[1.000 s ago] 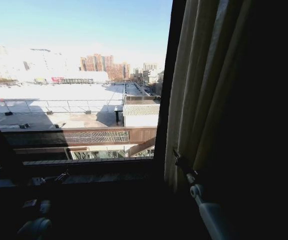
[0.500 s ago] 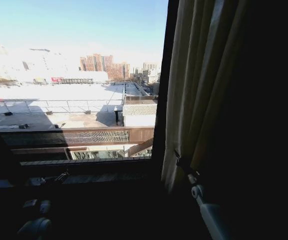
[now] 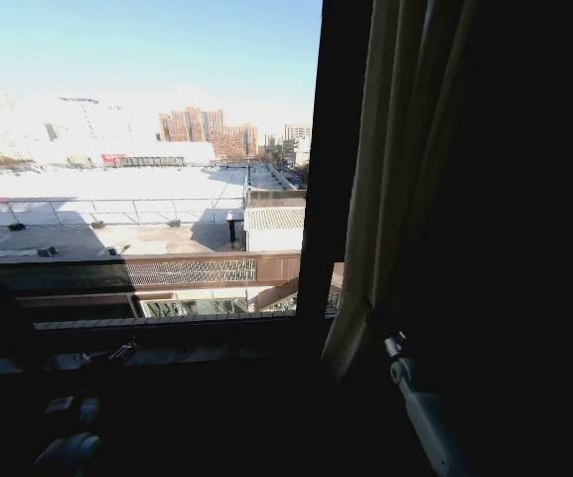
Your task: Open the curtains by pulling them apart, changing their state from closed to fully open.
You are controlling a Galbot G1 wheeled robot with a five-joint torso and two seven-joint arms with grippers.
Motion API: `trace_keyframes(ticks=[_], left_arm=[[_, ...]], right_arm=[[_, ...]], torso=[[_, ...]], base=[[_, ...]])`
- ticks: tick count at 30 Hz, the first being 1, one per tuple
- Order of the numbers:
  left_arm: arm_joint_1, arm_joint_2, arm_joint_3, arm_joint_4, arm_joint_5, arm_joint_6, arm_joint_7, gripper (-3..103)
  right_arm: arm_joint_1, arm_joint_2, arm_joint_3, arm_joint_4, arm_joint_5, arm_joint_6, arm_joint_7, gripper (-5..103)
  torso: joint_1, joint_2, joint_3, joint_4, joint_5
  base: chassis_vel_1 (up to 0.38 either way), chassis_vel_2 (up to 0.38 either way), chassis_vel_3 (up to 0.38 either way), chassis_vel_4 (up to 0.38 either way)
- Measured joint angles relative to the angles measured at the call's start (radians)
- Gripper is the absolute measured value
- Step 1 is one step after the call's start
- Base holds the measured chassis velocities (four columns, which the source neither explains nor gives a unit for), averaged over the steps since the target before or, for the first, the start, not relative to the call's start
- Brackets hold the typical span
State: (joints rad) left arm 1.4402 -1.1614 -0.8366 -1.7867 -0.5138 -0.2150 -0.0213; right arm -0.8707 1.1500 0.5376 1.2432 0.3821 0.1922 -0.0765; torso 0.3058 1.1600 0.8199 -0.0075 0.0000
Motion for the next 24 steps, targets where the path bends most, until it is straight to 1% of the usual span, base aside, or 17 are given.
trace_keyframes(ticks=[1,5,7,9,14,18,19,20,21,22,23,24], left_arm=[[0.0,0.0,0.0,0.0,0.0,0.0,0.0,100],[0.0,0.0,0.0,0.0,0.0,0.0,0.0,100],[0.0,0.0,0.0,0.0,0.0,0.0,0.0,100],[0.0,0.0,0.0,0.0,0.0,0.0,0.0,100],[0.0,0.0,0.0,0.0,0.0,0.0,0.0,100],[0.0,0.0,0.0,0.0,0.0,0.0,0.0,100],[0.0,0.0,0.0,0.0,0.0,0.0,0.0,100],[0.0,0.0,0.0,0.0,0.0,0.0,0.0,100],[0.0,0.0,0.0,0.0,0.0,0.0,0.0,100],[0.0,0.0,0.0,0.0,0.0,0.0,0.0,100],[0.0,0.0,0.0,0.0,0.0,0.0,0.0,100],[0.0,0.0,0.0,0.0,0.0,0.0,0.0,100]], right_arm=[[0.0,-0.009,0.011,-0.003,-0.01,-0.011,0.028,0],[-0.01,-0.041,0.039,-0.009,-0.03,-0.03,0.084,0],[-0.012,-0.046,0.042,-0.008,-0.03,-0.033,0.091,0],[-0.018,-0.06,0.053,-0.007,-0.031,-0.041,0.117,0],[-0.026,-0.063,0.057,0.0,-0.042,-0.05,0.144,0],[-0.041,-0.052,0.047,0.023,-0.048,-0.05,0.144,0],[-0.062,-0.046,0.033,0.056,-0.038,-0.05,0.129,0],[-0.074,-0.043,0.026,0.074,-0.026,-0.05,0.105,-3],[-0.085,-0.041,0.02,0.09,-0.018,-0.049,0.08,1],[-0.085,-0.041,0.02,0.09,-0.018,-0.049,0.08,1],[-0.1,-0.038,0.013,0.113,-0.015,-0.046,0.043,1],[-0.11,-0.035,0.009,0.129,-0.015,-0.041,0.023,7]], torso=[[0.0,0.0,0.0,-0.0003,-0.0001],[0.0,0.0,0.0,-0.0005,0.0001],[0.0,0.0,0.0,-0.0005,0.0001],[0.0,0.0,0.0,-0.0004,0.0001],[0.0,0.0,0.0,-0.0004,-0.0001],[0.0,0.0,0.0,-0.0003,0.0],[0.0,0.0,0.0,-0.0002,-0.0001],[0.0,0.0,0.0,0.0,-0.0001],[0.0,0.0,0.0,-0.0001,0.0],[0.0,0.0,0.0,-0.0001,0.0],[0.0,0.0,0.0,-0.0002,0.0002],[0.0,0.0,0.0,-0.0003,0.0003]], base=[[0.0,0.0,0.0,0.0],[0.0,0.0,0.0,0.0],[0.0,0.0,0.0,0.0],[0.0,0.0,0.0,0.0],[0.0,0.0,0.0,0.0],[0.0,0.0,0.0,0.0],[0.0,0.0,0.0,0.0],[0.0,0.0,0.0,0.0],[0.0,0.0,0.0,0.0],[0.0,0.0,0.0,0.0],[0.0,0.0,0.0,0.0],[0.0,0.0,0.0,0.0]])
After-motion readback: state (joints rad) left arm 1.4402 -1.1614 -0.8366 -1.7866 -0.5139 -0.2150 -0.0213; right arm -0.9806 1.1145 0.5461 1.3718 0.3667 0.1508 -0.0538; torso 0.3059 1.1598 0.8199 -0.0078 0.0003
